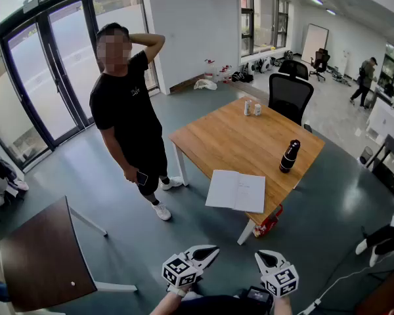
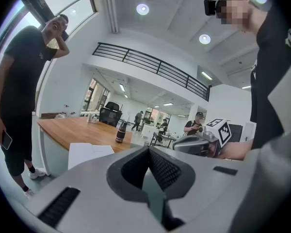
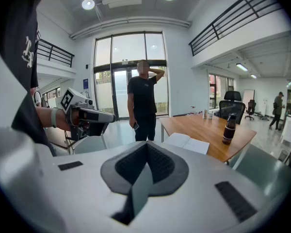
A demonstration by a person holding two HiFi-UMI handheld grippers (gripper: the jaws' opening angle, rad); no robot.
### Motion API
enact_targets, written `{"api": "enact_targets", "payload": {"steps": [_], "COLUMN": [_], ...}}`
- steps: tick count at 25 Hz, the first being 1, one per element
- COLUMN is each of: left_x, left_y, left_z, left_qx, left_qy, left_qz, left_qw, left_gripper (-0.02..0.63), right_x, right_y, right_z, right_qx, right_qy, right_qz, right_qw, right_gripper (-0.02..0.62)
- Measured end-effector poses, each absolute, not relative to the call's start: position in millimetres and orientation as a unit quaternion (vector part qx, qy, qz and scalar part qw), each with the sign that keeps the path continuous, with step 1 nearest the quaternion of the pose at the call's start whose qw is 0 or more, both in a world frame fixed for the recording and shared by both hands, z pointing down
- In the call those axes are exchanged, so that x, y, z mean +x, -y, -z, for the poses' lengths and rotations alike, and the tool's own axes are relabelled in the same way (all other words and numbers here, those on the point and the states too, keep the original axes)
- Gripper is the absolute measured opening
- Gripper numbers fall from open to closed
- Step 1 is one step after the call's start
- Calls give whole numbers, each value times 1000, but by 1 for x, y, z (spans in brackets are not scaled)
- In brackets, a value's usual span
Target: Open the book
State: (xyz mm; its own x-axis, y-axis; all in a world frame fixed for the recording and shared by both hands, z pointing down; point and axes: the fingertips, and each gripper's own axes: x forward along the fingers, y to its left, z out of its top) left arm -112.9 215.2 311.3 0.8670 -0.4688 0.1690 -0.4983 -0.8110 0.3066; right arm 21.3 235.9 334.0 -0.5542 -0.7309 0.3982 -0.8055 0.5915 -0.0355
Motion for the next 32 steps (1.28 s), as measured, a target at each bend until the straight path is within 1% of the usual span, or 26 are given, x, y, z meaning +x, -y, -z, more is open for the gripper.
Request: {"api": "enact_targets", "payload": {"steps": [7, 17, 20, 24, 32], "left_x": [-113, -90, -91, -94, -88], "left_y": [-214, -232, -240, -217, -220], "left_z": [-310, -325, -325, -295, -298], "left_qx": [947, 955, 959, 963, 960], "left_qy": [258, 218, 215, 222, 219], "left_qz": [-32, -36, -35, -21, -35], "left_qw": [186, 197, 184, 151, 169], "left_gripper": [8, 8, 8, 6, 8], "right_x": [23, 27, 31, 42, 70], "right_y": [-242, -254, -261, -239, -247], "right_z": [-332, -339, -338, -307, -306], "right_qx": [445, 447, 454, 467, 491], "right_qy": [872, 869, 867, 865, 849], "right_qz": [-110, -111, -96, -57, -75], "right_qw": [173, 178, 179, 174, 182], "right_gripper": [-14, -14, -14, -14, -14]}}
